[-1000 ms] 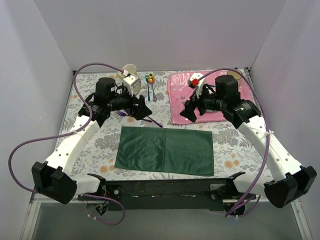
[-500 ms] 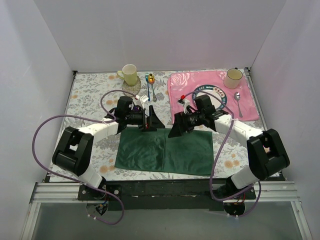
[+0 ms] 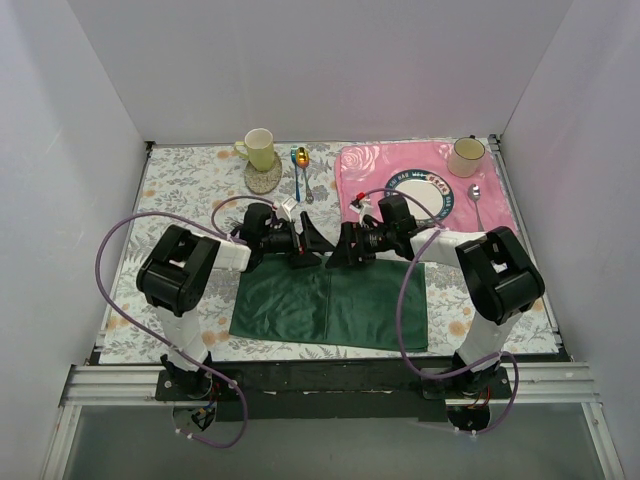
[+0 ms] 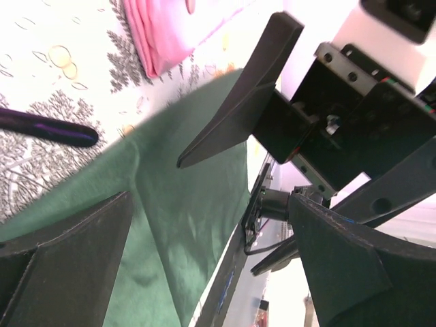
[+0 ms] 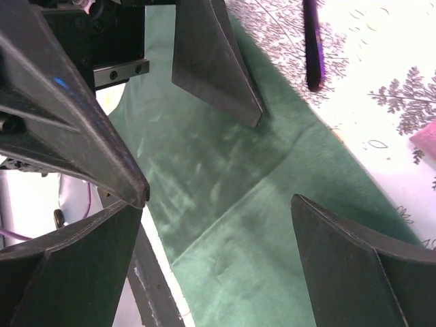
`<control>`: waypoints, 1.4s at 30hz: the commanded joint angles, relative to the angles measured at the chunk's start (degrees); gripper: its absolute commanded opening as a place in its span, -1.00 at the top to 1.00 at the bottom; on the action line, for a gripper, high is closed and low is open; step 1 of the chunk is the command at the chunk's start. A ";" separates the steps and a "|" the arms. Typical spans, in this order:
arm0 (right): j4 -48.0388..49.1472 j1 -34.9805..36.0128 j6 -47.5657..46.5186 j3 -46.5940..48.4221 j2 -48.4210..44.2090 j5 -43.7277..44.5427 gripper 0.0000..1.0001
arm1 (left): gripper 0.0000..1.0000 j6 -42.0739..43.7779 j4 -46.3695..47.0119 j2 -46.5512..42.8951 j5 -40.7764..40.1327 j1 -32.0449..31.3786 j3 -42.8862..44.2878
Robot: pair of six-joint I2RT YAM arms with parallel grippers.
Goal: Fold the napkin into a case and place the utensils inside
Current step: Smooth out the rectangle-folded napkin at the center of the board.
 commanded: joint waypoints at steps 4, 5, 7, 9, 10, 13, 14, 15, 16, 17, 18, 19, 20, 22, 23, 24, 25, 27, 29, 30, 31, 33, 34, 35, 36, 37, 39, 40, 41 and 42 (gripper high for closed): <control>4.63 -1.07 0.52 -2.15 3.26 -0.46 -0.95 | -0.96 -3.17 7.54 2.46 0.17 2.95 -1.79; 4.63 -1.59 0.34 -2.68 3.53 -0.73 -0.95 | -0.97 -3.34 8.24 2.55 0.53 3.40 -2.31; 4.46 -2.12 -0.10 -3.38 4.15 -1.16 -0.94 | -0.96 -3.61 9.04 2.46 1.14 4.54 -3.72; 3.85 -2.91 -0.97 -4.00 4.50 -1.61 -0.94 | -0.96 -3.35 9.22 2.29 1.58 5.51 -4.86; 3.49 -3.18 -1.33 -4.09 4.85 -2.04 -0.93 | -0.96 -3.09 9.22 2.02 1.84 5.86 -5.22; 2.00 -4.50 -2.29 -4.53 5.03 -2.57 -0.92 | -0.96 -2.73 8.87 1.41 2.29 7.53 -6.71; 1.74 -4.93 -2.56 -4.70 4.94 -2.66 -0.91 | -0.96 -2.03 8.52 0.97 2.72 7.97 -7.15; 1.56 -5.20 -2.91 -4.88 4.85 -2.75 -0.91 | -0.96 -1.68 8.25 0.71 2.90 9.10 -7.50; 0.86 -5.38 -3.69 -4.97 4.68 -2.92 -0.92 | -0.96 -1.24 7.99 0.36 3.16 9.72 -8.20; 0.59 -5.46 -4.05 -5.06 4.59 -3.10 -0.91 | -0.96 -0.28 7.38 -0.08 3.51 10.34 -8.47; 0.24 -5.55 -4.40 -5.06 4.59 -3.01 -0.91 | -0.96 0.16 6.94 -0.44 3.78 11.82 -8.73; 0.07 -5.55 -4.75 -5.06 4.59 -3.10 -0.91 | -0.96 0.43 6.15 -0.70 4.04 12.62 -9.43; -0.02 -5.55 -4.84 -5.06 4.67 -3.19 -0.91 | -0.96 0.96 5.79 -0.96 4.83 13.50 -9.70; -0.11 -5.55 -4.85 -5.06 4.85 -3.28 -0.91 | -0.96 2.45 3.96 -2.02 5.45 16.23 -10.23; 0.06 -5.55 -4.85 -4.97 4.85 -3.28 -0.91 | -0.96 2.89 3.51 -2.46 5.80 17.28 -10.75; -0.02 -5.55 -4.76 -4.97 4.94 -3.28 -0.91 | -0.96 3.59 3.16 -3.07 6.59 19.20 -11.02; 0.15 -5.55 -4.76 -4.88 4.94 -3.45 -0.90 | -0.96 3.68 2.63 -3.34 7.20 20.09 -11.28; 0.06 -5.55 -4.76 -4.71 5.03 -3.63 -0.91 | -0.96 4.30 2.45 -4.04 8.95 22.29 -12.07; -0.11 -5.47 -4.23 -4.44 4.77 -4.24 -0.89 | -0.96 4.74 2.36 -4.74 10.37 22.91 -12.16; 0.06 -5.47 -3.97 -4.27 4.15 -4.59 -0.90 | -0.96 4.83 2.54 -5.27 11.24 22.91 -11.99; 0.50 -5.38 -3.27 -4.18 3.63 -5.21 -0.90 | -0.96 4.22 3.76 -6.40 12.64 22.91 -11.99; 2.77 -5.11 0.40 -4.00 1.44 -5.82 -0.90 | -0.96 2.73 5.43 -7.90 13.27 22.39 -11.99; 3.83 -4.77 1.82 -3.91 0.64 -6.09 -0.90 | -0.96 1.76 6.31 -9.04 13.45 22.04 -11.73; 5.24 -4.24 3.31 -3.83 -0.15 -6.09 -0.90 | -0.96 1.58 6.40 -9.40 13.36 21.69 -11.55; 6.47 -3.89 6.98 -3.91 -1.38 -6.00 -0.90 | -0.96 1.49 6.58 -9.75 13.19 20.73 -11.20; 9.52 -3.45 8.59 -3.83 -1.56 -6.00 -0.91 | -0.96 1.57 6.41 -10.10 12.23 20.19 -11.02; 12.27 -2.31 11.75 -3.65 -1.39 -6.00 -0.91 | -0.96 1.67 6.67 -10.11 11.52 18.79 -10.76; 14.28 -1.78 13.68 -2.95 -1.04 -5.74 -0.90 | -0.97 1.40 7.19 -9.93 11.17 18.35 -10.50; 15.00 -0.82 14.31 -2.43 -0.43 -5.56 -0.91 | -0.96 1.31 7.28 -8.97 10.21 18.00 -10.41; 15.88 -0.46 15.01 -1.90 0.97 -5.39 -0.91 | -0.96 1.22 7.46 -8.44 9.67 17.47 -10.32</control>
